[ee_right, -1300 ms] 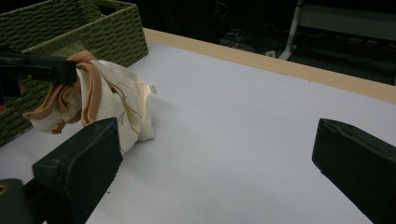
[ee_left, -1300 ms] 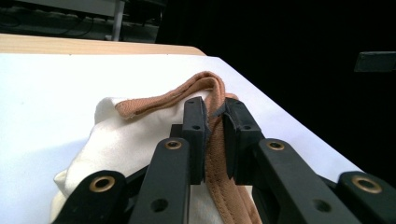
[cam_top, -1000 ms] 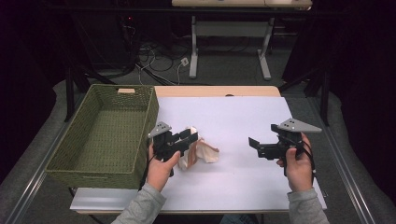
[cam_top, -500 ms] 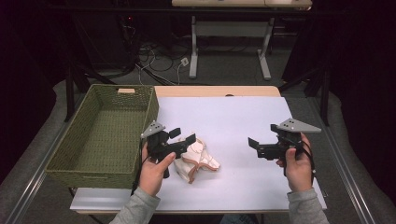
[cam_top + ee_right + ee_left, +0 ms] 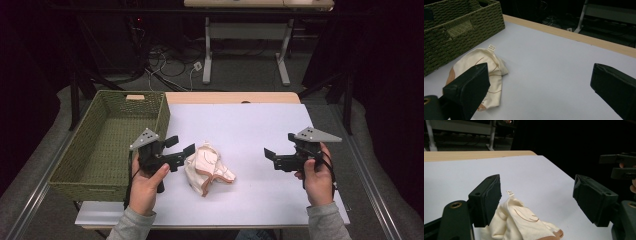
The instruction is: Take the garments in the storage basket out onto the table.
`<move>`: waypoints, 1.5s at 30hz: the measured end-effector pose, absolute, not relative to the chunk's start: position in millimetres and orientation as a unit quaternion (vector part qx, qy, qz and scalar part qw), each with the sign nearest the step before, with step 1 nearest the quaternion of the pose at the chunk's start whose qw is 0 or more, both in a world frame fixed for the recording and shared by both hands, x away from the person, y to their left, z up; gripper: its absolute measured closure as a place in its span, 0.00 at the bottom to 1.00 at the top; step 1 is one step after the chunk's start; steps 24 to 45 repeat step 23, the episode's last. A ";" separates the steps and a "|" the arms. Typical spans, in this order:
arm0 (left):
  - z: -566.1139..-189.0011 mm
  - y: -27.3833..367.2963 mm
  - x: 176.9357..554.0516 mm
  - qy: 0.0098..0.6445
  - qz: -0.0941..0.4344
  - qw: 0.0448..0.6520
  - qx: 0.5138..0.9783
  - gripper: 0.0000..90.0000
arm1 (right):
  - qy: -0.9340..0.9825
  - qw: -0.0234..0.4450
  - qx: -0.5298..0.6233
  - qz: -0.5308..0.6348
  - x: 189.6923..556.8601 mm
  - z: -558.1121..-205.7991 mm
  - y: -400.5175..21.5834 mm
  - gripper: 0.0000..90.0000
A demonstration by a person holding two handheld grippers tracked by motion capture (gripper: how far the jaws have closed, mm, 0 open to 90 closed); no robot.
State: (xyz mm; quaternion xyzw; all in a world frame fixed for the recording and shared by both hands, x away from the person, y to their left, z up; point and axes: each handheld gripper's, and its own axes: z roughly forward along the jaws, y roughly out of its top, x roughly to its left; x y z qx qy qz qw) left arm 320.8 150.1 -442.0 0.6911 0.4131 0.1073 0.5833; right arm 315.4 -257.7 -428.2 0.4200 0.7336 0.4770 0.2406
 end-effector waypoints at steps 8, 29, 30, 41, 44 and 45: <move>-436.2 175.1 317.2 0.446 0.108 0.601 0.655 0.17 | 0.734 0.239 0.419 0.478 315.1 -429.3 -254.7 0.02; -430.9 223.6 313.4 0.463 0.117 0.618 0.625 0.03 | 0.740 0.232 0.420 0.471 316.8 -435.4 -249.6 0.02; -430.9 223.6 313.4 0.463 0.117 0.618 0.625 0.03 | 0.740 0.232 0.420 0.471 316.8 -435.4 -249.6 0.02; -430.9 223.6 313.4 0.463 0.117 0.618 0.625 0.03 | 0.740 0.232 0.420 0.471 316.8 -435.4 -249.6 0.02; -430.9 223.6 313.4 0.463 0.117 0.618 0.625 0.03 | 0.740 0.232 0.420 0.471 316.8 -435.4 -249.6 0.02; -430.9 223.6 313.4 0.463 0.117 0.618 0.625 0.03 | 0.740 0.232 0.420 0.471 316.8 -435.4 -249.6 0.02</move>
